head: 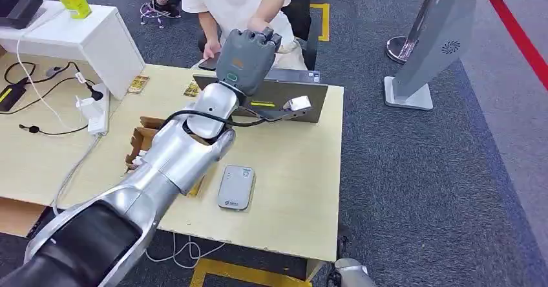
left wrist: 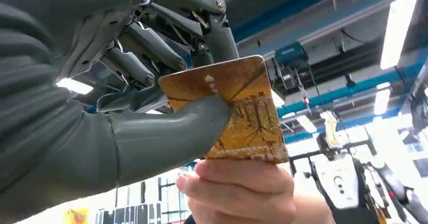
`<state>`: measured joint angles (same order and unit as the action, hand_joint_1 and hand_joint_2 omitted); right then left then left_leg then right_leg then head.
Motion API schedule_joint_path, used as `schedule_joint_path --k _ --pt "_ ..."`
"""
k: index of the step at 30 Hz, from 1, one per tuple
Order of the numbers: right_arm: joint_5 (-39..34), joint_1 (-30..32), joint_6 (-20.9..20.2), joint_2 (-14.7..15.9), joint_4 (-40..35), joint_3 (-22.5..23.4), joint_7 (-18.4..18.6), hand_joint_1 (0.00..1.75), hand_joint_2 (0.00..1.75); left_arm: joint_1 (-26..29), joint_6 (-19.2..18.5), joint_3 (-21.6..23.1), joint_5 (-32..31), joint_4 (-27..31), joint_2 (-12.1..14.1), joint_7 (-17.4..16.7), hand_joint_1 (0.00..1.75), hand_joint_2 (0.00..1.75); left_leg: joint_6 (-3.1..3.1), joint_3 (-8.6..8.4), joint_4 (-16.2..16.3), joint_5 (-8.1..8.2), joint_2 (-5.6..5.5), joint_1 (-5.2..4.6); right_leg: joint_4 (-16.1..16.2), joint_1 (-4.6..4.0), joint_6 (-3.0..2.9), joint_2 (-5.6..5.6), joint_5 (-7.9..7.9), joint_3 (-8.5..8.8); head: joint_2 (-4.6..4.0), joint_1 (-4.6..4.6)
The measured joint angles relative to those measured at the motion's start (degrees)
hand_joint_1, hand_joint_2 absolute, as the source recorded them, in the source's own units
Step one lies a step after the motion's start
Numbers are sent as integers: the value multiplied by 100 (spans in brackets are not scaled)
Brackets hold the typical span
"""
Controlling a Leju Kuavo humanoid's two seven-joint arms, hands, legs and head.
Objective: Pass the card to the sensor for recognition and then transmit it.
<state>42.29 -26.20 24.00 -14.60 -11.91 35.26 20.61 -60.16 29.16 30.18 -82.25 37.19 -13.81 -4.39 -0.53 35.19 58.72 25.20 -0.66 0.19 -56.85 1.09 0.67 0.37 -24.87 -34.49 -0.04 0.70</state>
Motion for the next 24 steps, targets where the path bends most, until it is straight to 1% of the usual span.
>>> schedule_joint_path --k 6,7,11,14,21,24 --pt "17 0 0 -15 0 0 15 0 0 -84 -46 2 -11 -562 -99 -120 175 175 2 0 -2 -1 4 1 -4 -1 -1 5 1 -3 0 2" --pt "17 0 2 -17 0 0 15 0 0 -98 -52 2 -9 -634 -99 -127 0 175 2 0 -2 -1 6 1 -4 -1 -1 8 1 -3 0 2" --pt "22 -1 59 -22 0 0 24 0 0 -134 -173 2 19 -844 -99 -162 0 175 1 1 -2 -1 7 1 -3 0 -1 9 1 -3 0 2" --pt "39 -1 136 -33 0 0 35 0 0 -146 -107 2 68 -938 -99 -138 0 175 1 1 -2 -1 5 1 -3 0 -1 8 1 -3 0 2" --pt "66 -1 135 -33 0 0 29 0 0 -202 -26 2 100 -1059 -86 -22 0 175 1 2 -2 -1 5 1 -3 0 -1 7 1 -3 0 2" --pt "66 0 136 -33 0 0 18 0 0 -217 61 0 170 -1070 -69 131 0 175 1 2 -2 -1 5 1 -4 0 -1 7 1 -3 0 0"
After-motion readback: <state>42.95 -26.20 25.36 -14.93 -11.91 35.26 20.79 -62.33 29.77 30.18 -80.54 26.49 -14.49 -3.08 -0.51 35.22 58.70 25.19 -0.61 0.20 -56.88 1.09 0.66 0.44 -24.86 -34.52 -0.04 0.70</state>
